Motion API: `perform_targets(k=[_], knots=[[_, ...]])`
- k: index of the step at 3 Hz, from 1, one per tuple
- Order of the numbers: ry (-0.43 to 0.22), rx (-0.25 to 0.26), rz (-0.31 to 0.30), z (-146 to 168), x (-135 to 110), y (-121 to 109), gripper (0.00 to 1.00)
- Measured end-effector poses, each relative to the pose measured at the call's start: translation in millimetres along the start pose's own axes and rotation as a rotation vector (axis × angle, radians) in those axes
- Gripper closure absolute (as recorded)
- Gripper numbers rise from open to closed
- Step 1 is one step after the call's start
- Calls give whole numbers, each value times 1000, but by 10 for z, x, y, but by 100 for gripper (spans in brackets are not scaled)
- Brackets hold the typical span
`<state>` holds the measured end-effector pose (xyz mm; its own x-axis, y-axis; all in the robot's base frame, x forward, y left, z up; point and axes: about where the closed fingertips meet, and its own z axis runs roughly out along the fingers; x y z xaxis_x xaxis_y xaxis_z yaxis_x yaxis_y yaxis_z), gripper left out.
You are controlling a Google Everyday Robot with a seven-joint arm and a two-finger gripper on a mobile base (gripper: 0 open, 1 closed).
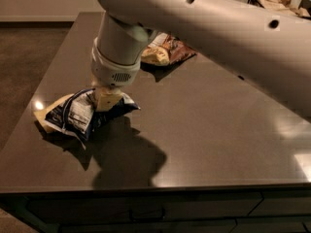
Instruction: Move blue chip bag near sponge
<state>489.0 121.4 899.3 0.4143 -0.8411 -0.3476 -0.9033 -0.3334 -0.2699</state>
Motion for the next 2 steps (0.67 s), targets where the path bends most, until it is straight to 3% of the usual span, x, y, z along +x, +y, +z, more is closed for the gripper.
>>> perform_targets(k=[1,2], knots=[[0,-2,-3,4,-9,8,15],[0,-3,-5,10,-17,13,0]])
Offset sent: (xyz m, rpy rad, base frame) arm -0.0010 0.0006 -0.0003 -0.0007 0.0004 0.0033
